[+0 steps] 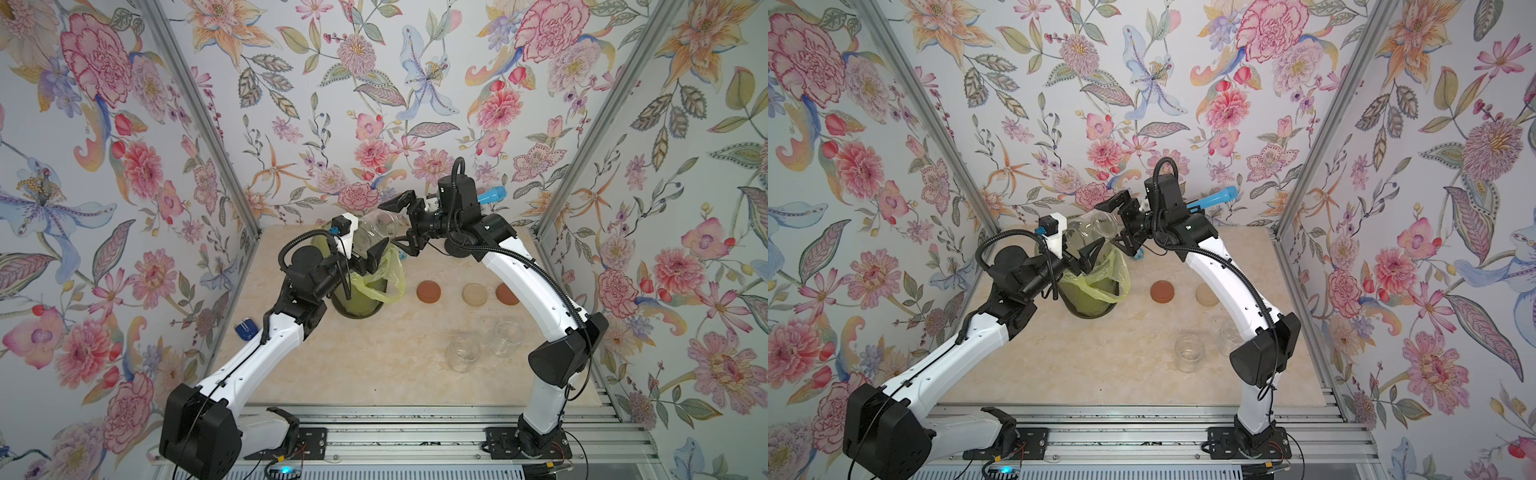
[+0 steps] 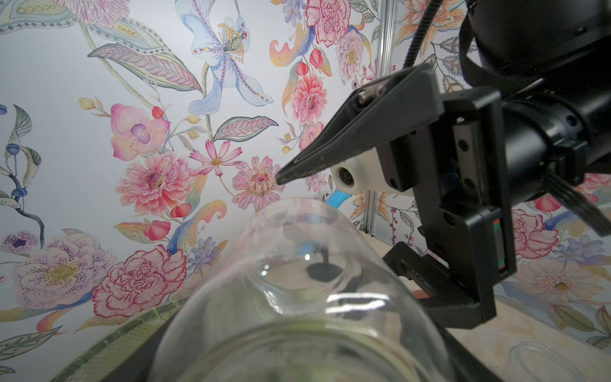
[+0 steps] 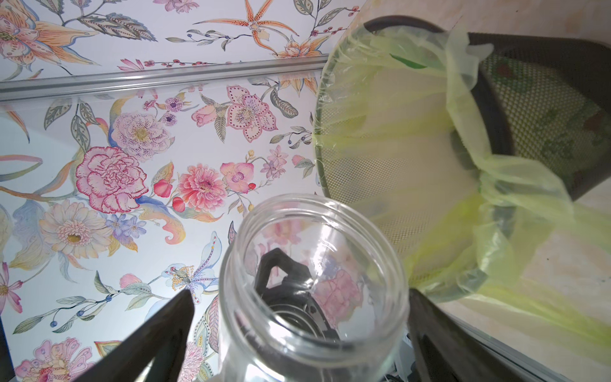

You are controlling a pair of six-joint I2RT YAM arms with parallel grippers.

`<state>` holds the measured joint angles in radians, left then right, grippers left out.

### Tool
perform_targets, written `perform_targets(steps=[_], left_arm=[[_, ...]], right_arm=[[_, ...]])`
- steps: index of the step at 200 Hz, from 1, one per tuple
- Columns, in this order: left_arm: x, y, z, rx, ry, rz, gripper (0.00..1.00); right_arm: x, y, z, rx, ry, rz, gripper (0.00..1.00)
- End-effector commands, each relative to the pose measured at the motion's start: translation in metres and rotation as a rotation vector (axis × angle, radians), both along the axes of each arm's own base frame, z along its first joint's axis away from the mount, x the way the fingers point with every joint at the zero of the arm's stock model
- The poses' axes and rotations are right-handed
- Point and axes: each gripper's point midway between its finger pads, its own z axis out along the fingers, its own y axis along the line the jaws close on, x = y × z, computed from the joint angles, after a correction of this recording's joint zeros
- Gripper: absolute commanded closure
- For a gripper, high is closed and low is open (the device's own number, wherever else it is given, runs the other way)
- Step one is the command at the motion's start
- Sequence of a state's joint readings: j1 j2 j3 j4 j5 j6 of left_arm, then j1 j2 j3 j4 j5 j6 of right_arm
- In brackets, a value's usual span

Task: Empty moldy rice from jars
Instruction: Place the jar at the center of the board.

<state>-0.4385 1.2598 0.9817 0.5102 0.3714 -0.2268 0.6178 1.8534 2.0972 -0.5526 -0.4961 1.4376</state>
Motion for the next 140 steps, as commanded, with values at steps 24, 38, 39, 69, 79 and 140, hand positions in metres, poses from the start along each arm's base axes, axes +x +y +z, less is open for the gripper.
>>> perform_targets(steps=[24,38,39,69,79,140], left_arm=[[-0.013,-0.002,0.044,-0.089,-0.141,-0.017,1.00],[-0.013,-0.003,0.042,-0.089,-0.151,-0.010,1.00],[-0.013,-0.003,0.042,-0.089,-0.152,-0.010,1.00],[-0.012,-0.007,0.041,-0.091,-0.166,-0.008,1.00],[-0.011,-0.008,0.040,-0.090,-0.167,-0.008,1.00],[-0.006,-0.013,0.037,-0.086,-0.166,-0.013,1.00]], right_arm=[[0.004,0.013,0.010,0.068,0.001,-0.015,0.00],[0.005,0.017,0.010,0.081,0.009,-0.016,0.00],[0.005,0.017,0.010,0.081,0.009,-0.017,0.00],[0.010,0.021,0.007,0.096,0.029,-0.021,0.00],[0.011,0.021,0.006,0.096,0.030,-0.025,0.00],[-0.001,0.036,-0.001,0.087,0.045,0.015,0.15]])
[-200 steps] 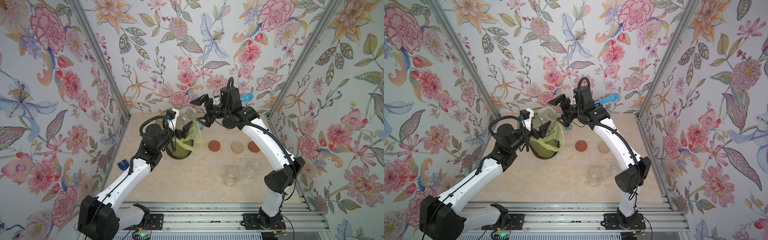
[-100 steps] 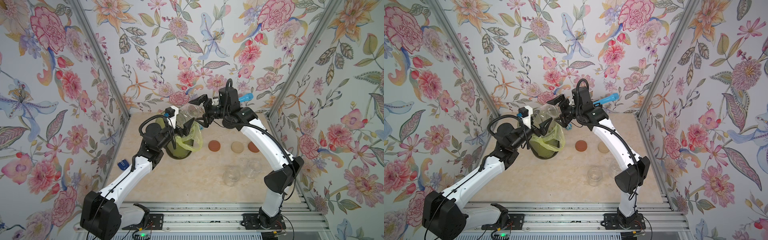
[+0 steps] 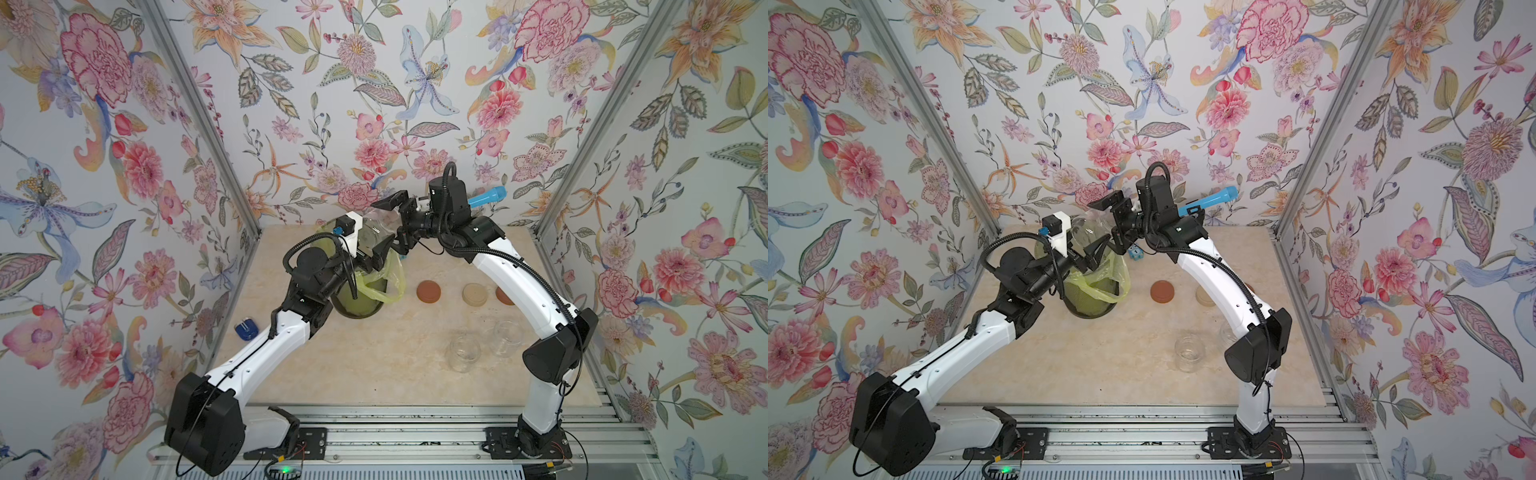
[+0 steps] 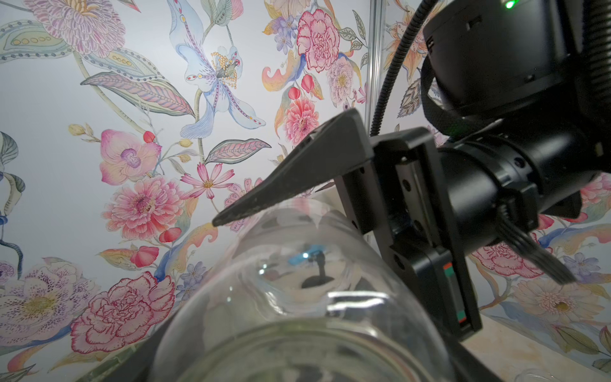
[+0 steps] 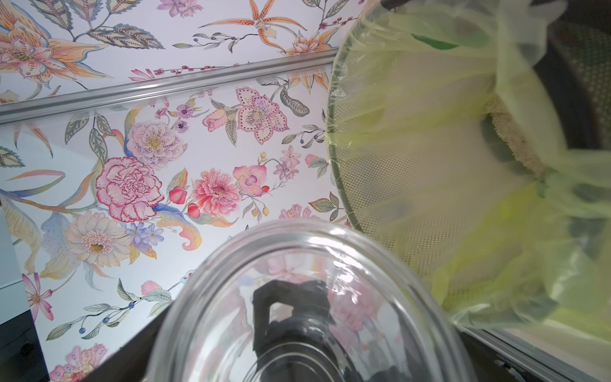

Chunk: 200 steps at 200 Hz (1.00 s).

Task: Empty moldy rice from jars
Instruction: Place the jar at the center of the board.

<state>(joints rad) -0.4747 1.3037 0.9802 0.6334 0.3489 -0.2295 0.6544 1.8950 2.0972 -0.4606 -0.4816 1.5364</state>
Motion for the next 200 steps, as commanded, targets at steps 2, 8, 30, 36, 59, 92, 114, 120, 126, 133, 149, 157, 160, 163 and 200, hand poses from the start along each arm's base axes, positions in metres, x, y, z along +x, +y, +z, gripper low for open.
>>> perform_targets(steps=[2,8,30,36,59,92,114,120,126,133,149,157,160,163,200], left_arm=[[-0.006,0.001,0.027,-0.047,-0.100,0.004,1.00],[-0.006,0.002,0.028,-0.052,-0.101,0.005,1.00],[-0.005,0.001,0.029,-0.055,-0.102,0.004,1.00],[-0.005,0.001,0.029,-0.056,-0.100,0.004,1.00],[-0.005,0.002,0.031,-0.057,-0.099,0.007,0.54],[-0.007,0.005,0.033,-0.061,-0.089,0.022,0.00],[-0.010,0.008,0.036,-0.061,-0.087,0.023,0.00],[-0.011,0.008,0.035,-0.058,-0.084,0.022,0.00],[-0.013,0.009,0.035,-0.058,-0.081,0.022,0.00],[-0.014,0.009,0.034,-0.059,-0.078,0.020,0.00],[-0.020,0.012,0.033,-0.065,-0.070,0.015,0.00],[-0.023,0.013,0.034,-0.069,-0.070,0.013,0.00],[-0.023,0.013,0.033,-0.070,-0.068,0.014,0.00],[-0.025,0.014,0.034,-0.073,-0.068,0.013,0.00],[-0.035,0.017,0.027,-0.072,-0.044,0.015,0.00]], right_arm=[[-0.004,0.012,0.002,0.024,0.000,0.023,0.17],[-0.005,0.012,0.000,0.019,-0.003,0.024,0.21],[-0.005,0.011,-0.002,0.009,-0.015,0.027,0.53],[-0.005,0.011,-0.001,0.005,-0.026,0.028,0.67],[-0.004,0.009,-0.001,-0.007,-0.052,0.035,1.00],[0.002,0.003,0.000,-0.022,-0.089,0.026,1.00],[0.003,-0.001,0.000,-0.038,-0.118,0.020,1.00],[0.014,-0.014,0.000,-0.045,-0.126,-0.010,1.00],[0.017,-0.017,0.000,-0.050,-0.132,-0.018,1.00],[0.020,-0.021,0.001,-0.055,-0.141,-0.027,1.00],[0.026,-0.030,0.002,-0.064,-0.156,-0.045,1.00],[0.028,-0.033,0.002,-0.069,-0.162,-0.054,1.00],[0.030,-0.035,0.002,-0.071,-0.165,-0.057,1.00],[0.031,-0.037,0.002,-0.073,-0.167,-0.060,1.00],[0.042,-0.053,0.000,-0.101,-0.198,-0.089,1.00]])
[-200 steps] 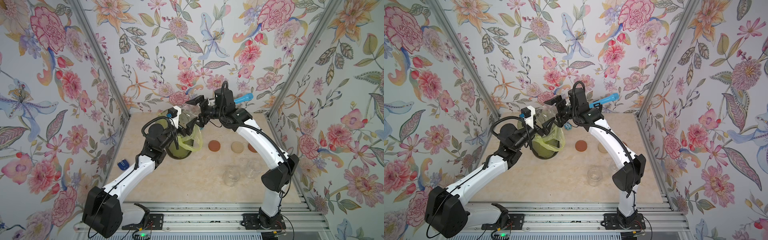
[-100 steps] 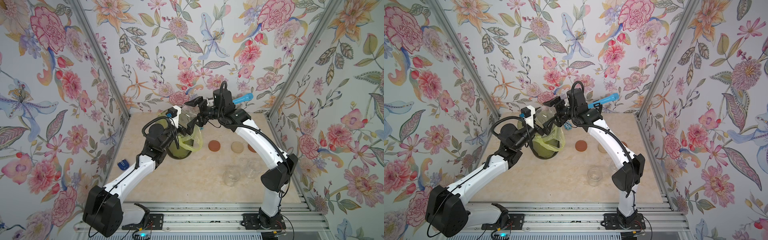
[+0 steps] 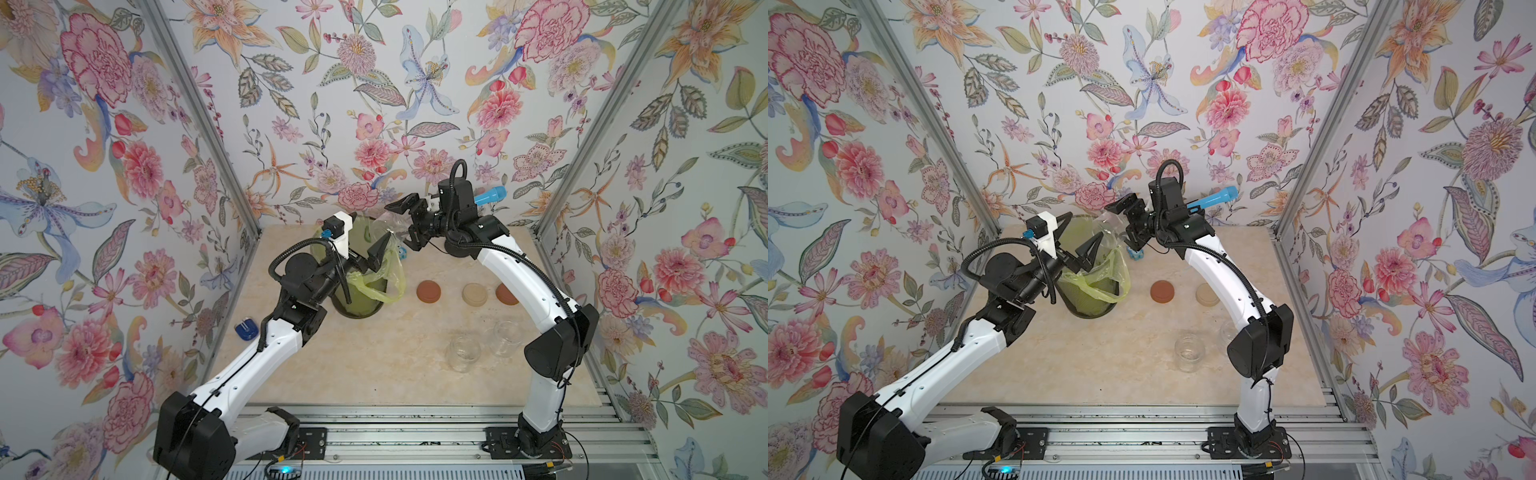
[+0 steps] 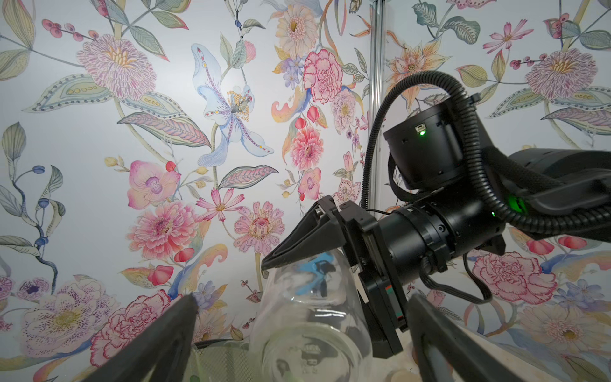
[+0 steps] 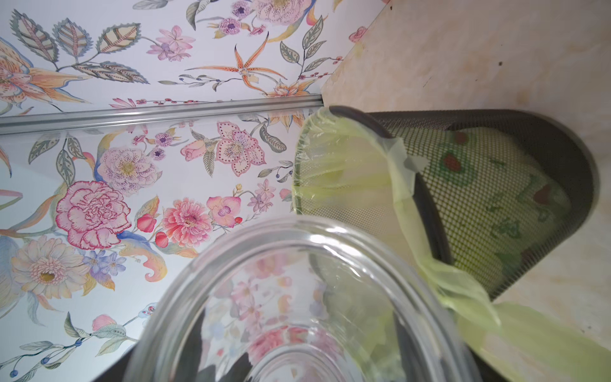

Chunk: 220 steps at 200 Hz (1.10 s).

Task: Empty moldy rice from jars
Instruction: Place the jar at the center of the board.

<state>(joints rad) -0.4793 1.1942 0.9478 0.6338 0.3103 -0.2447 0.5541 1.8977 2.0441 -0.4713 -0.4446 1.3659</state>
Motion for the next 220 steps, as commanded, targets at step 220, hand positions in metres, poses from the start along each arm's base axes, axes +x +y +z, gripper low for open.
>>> perform_targets(steps=[220], left_arm=[[-0.058,0.013,-0.070,0.181,0.253,0.003,0.00]], right_arm=[[-0.093,-0.048,0.018,-0.721,-0.913,0.057,1.00]])
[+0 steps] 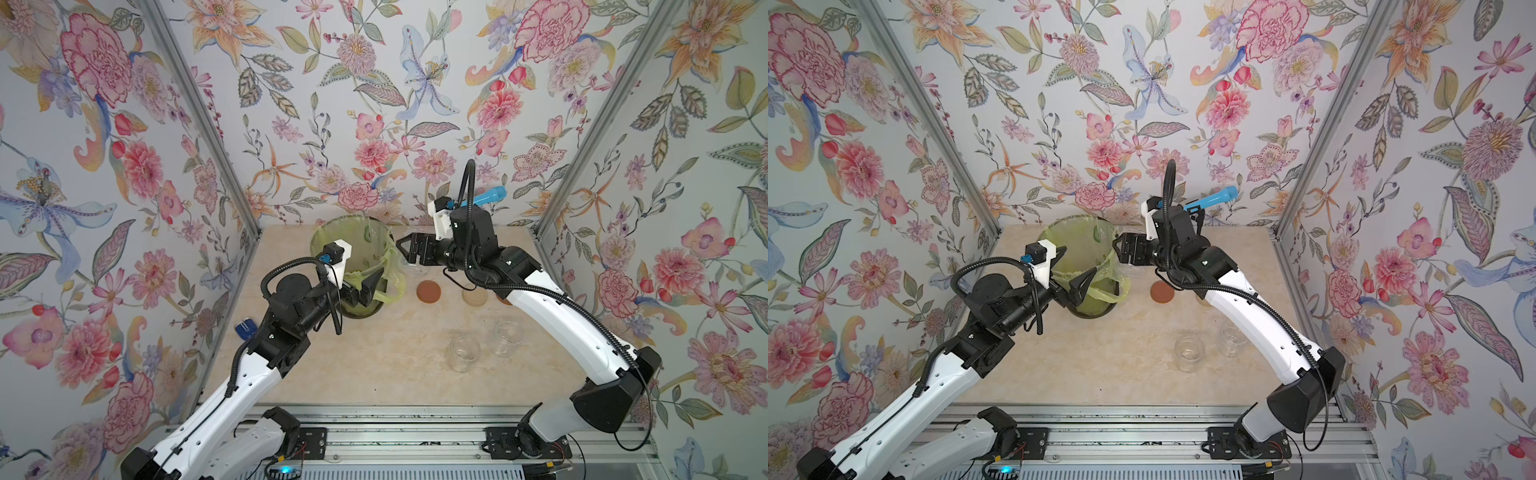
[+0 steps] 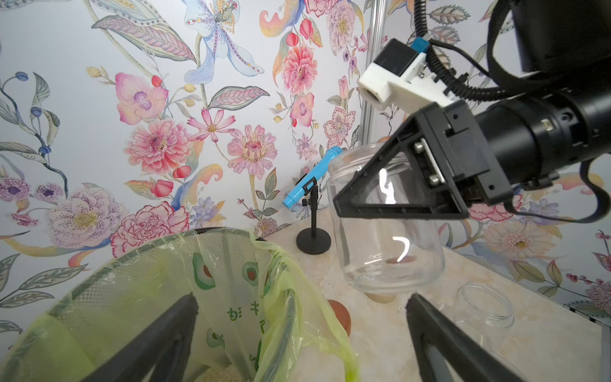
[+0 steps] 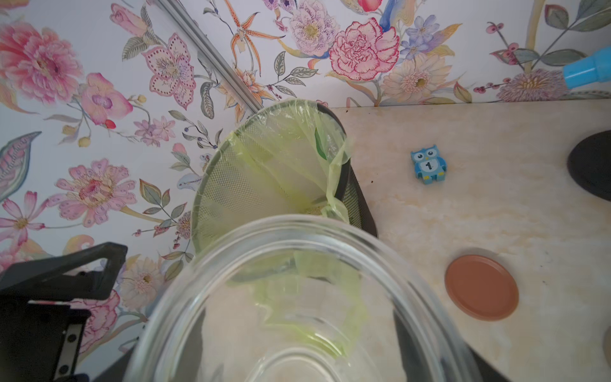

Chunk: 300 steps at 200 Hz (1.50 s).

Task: Empty moldy rice from jars
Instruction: Place the jar at the center of the board.

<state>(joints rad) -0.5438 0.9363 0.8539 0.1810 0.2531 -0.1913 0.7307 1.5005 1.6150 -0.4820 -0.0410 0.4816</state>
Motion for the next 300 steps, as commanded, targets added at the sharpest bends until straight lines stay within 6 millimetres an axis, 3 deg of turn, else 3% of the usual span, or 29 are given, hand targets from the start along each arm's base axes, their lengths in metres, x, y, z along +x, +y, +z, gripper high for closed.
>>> perform_targets(steps=[1,107,187,258,300], left_arm=[[-0.006,0.001,-0.010,0.008,0.032,0.003,0.00],[-0.032,0.015,-0.059,0.036,0.197,0.000,0.00],[-0.042,0.021,-0.090,-0.007,0.292,0.016,0.00],[-0.049,0.037,-0.120,-0.012,0.372,0.082,0.00],[-0.055,0.047,-0.129,-0.046,0.396,0.119,0.00]], right_arm=[[-0.003,-0.009,0.028,-0.022,-0.244,-0.061,1.00],[-0.058,0.006,-0.040,-0.054,-0.447,0.050,1.00],[-0.076,0.002,-0.109,-0.073,-0.461,0.094,1.00],[-0.089,0.009,-0.174,-0.123,-0.434,0.138,1.00],[-0.089,0.020,-0.201,-0.142,-0.428,0.166,1.00]])
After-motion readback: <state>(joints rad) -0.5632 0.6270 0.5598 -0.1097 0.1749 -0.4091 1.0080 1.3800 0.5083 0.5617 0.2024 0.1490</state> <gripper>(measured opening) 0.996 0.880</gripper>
